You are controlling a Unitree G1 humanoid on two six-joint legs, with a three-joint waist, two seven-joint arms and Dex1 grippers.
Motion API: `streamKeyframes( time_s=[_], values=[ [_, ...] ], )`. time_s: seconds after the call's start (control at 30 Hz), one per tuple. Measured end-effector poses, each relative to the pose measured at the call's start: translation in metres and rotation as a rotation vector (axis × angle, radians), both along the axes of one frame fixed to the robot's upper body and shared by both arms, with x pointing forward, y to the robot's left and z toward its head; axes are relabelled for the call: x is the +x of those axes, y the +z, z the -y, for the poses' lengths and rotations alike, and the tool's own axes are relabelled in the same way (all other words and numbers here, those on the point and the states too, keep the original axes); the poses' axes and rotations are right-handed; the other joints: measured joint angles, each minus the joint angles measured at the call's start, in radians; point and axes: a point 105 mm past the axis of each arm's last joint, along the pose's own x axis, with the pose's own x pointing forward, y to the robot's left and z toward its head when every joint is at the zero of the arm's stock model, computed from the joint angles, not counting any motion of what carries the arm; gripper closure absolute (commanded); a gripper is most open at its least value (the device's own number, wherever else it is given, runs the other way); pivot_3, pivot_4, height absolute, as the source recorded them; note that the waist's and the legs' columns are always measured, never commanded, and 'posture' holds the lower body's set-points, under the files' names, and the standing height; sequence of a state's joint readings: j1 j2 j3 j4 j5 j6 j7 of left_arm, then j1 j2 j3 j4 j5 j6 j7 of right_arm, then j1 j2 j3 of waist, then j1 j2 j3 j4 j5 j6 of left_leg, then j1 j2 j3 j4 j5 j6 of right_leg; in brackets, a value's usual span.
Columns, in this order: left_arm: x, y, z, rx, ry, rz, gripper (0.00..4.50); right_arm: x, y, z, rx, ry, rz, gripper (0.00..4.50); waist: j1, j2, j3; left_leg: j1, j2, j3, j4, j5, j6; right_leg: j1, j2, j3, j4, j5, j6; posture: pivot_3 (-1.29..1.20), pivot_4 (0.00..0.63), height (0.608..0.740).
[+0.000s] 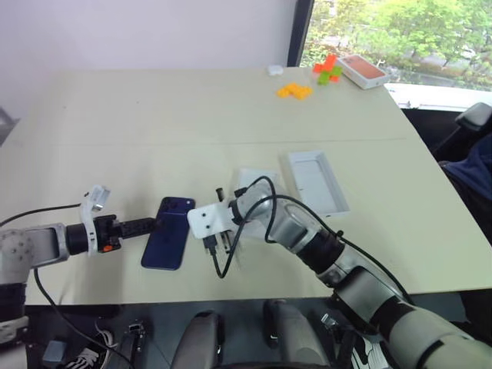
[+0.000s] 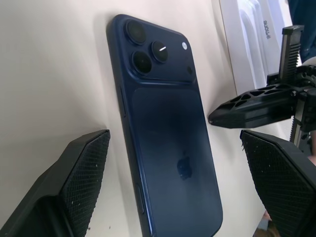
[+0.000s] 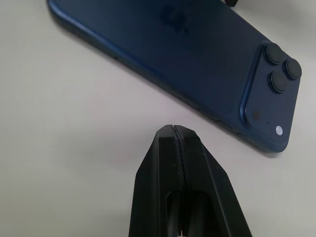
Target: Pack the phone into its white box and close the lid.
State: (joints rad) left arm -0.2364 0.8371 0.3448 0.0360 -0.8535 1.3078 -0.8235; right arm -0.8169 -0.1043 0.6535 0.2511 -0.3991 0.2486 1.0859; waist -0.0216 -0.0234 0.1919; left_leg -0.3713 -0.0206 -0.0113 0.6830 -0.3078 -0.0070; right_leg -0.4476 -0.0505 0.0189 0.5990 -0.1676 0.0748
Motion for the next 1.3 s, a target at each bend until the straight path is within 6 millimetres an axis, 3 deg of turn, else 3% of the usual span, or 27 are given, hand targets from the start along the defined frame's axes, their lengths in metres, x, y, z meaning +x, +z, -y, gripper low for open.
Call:
streamKeyframes(
  time_s=[0.47,0.8,1.0,1.1,1.3],
  values=[
    [0.003,-0.004,0.007,-0.021,0.024,-0.026,0.04,0.005,-0.004,-0.01,0.051,-0.043,-0.014,4.5,0.001,0.003,-0.002,0.005,-0.001,0.0,-0.001,0.0,-0.001,0.004,0.0,0.0,0.0,0.0,0.0,0.0,0.15,0.74],
    [0.005,-0.004,0.046,-0.103,-0.019,-0.041,0.04,0.009,-0.004,-0.011,0.075,-0.058,-0.005,4.5,0.006,0.003,-0.003,0.005,-0.002,-0.002,-0.001,0.0,-0.001,0.006,-0.002,-0.001,-0.001,0.0,0.0,0.0,0.15,0.74],
    [0.003,-0.004,0.047,-0.095,-0.023,-0.049,0.04,0.009,-0.003,-0.011,0.079,-0.054,0.004,4.5,-0.001,0.003,-0.003,0.004,-0.002,-0.002,-0.002,0.0,-0.001,0.005,-0.001,-0.001,-0.001,0.0,0.0,0.0,0.15,0.74],
    [0.004,-0.006,0.043,-0.103,0.0,-0.06,0.81,0.01,-0.003,-0.01,0.079,-0.054,0.007,4.5,-0.002,0.003,-0.003,0.004,-0.002,-0.002,-0.002,0.0,-0.001,0.005,-0.001,-0.001,-0.001,0.0,0.0,0.0,0.15,0.74],
    [-0.002,-0.017,0.037,-0.108,0.025,-0.123,3.53,0.011,-0.002,-0.01,0.08,-0.051,0.018,4.5,-0.016,0.003,-0.003,0.002,-0.002,-0.003,-0.002,0.001,-0.002,0.003,-0.001,-0.001,-0.002,0.0,0.0,0.0,0.15,0.74]
  ],
)
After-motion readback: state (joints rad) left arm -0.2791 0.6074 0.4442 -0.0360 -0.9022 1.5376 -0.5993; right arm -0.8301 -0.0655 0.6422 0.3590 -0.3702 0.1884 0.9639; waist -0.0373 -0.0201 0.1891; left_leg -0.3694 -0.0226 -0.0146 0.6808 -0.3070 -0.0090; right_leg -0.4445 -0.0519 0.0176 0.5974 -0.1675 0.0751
